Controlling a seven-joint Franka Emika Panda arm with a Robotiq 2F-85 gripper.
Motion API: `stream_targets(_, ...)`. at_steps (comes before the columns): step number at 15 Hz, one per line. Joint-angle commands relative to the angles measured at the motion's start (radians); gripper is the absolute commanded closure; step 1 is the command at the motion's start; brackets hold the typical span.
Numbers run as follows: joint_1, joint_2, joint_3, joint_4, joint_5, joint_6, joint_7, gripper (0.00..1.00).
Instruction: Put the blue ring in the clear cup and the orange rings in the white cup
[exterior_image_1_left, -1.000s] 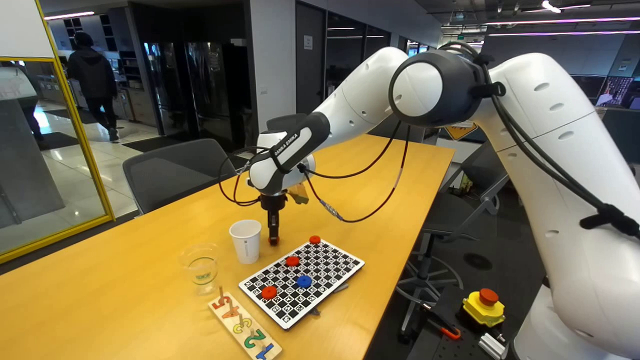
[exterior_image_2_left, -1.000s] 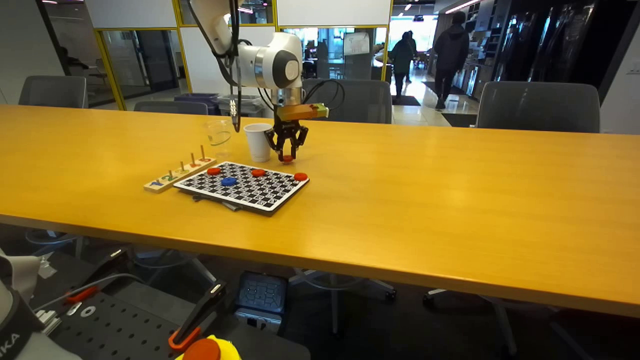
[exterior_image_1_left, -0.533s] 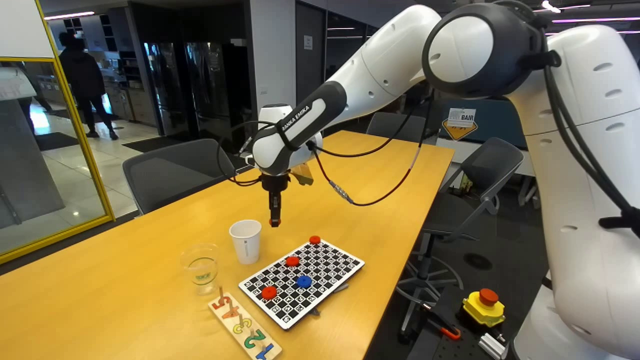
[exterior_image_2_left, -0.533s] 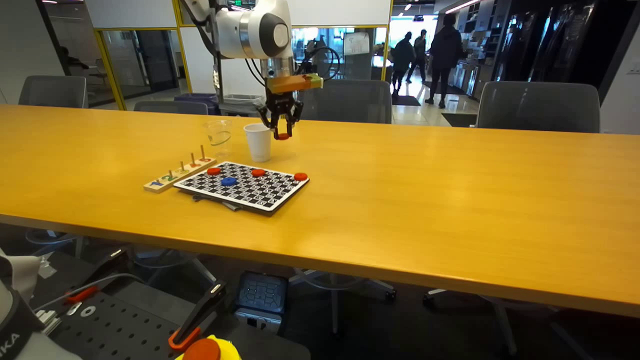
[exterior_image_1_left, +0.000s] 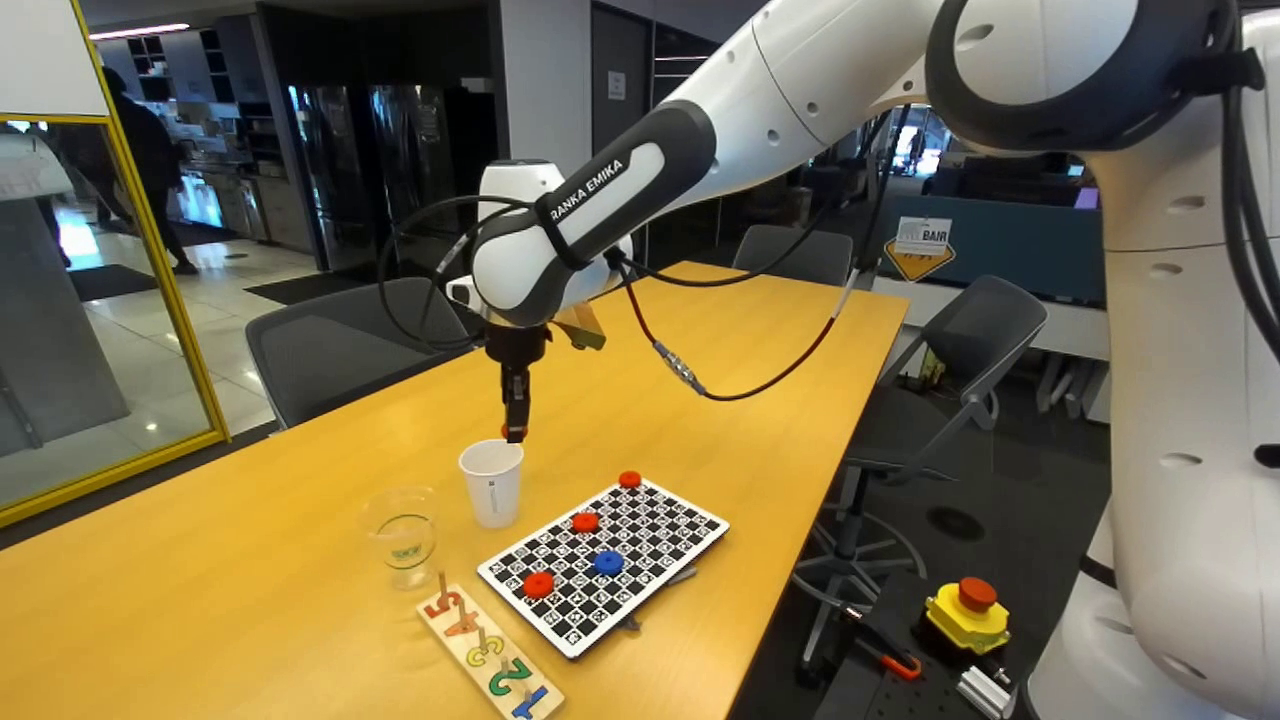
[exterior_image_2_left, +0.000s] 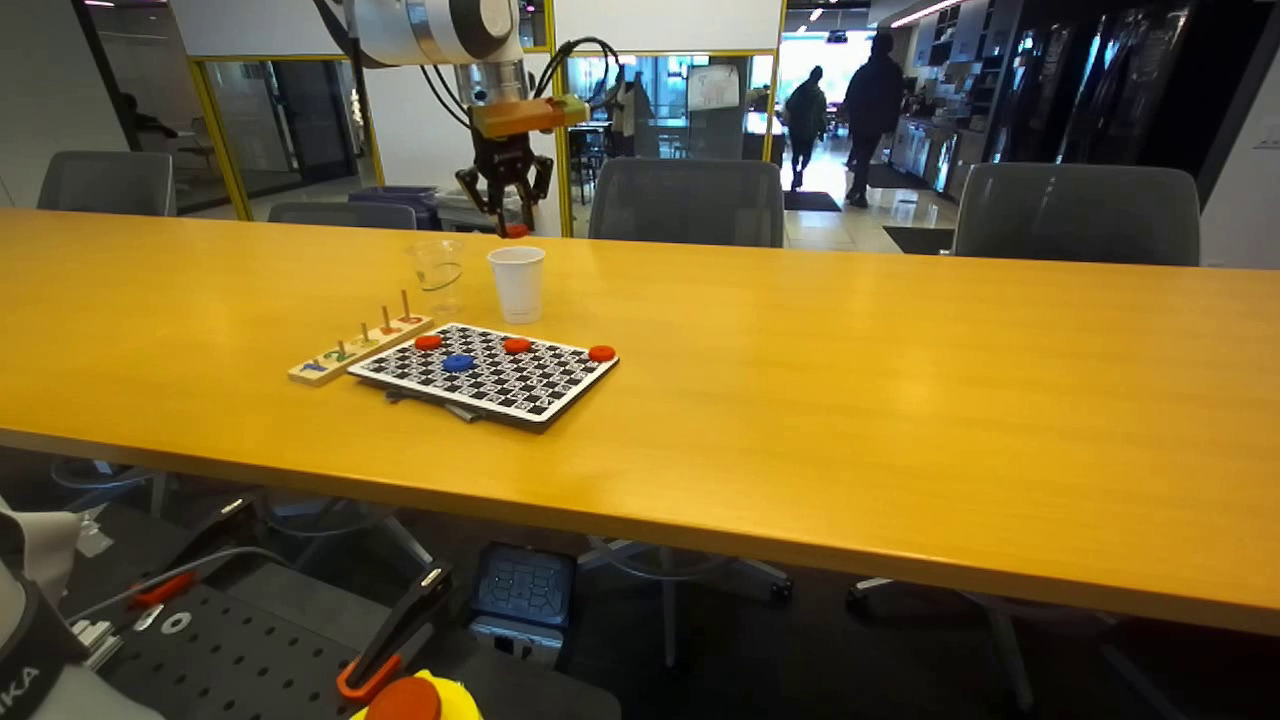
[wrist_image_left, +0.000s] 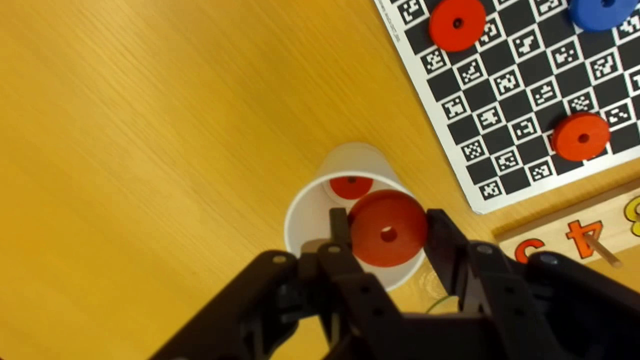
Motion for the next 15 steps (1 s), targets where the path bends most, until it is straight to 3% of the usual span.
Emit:
stream_targets(1, 0.029, -0.018, 0.010, -0.001, 0.002, -0.024, 0.020, 0.83)
stream_targets(15, 0.017, 0.084, 0.013, 0.112, 0.029, -0.083, -0.004, 0.83)
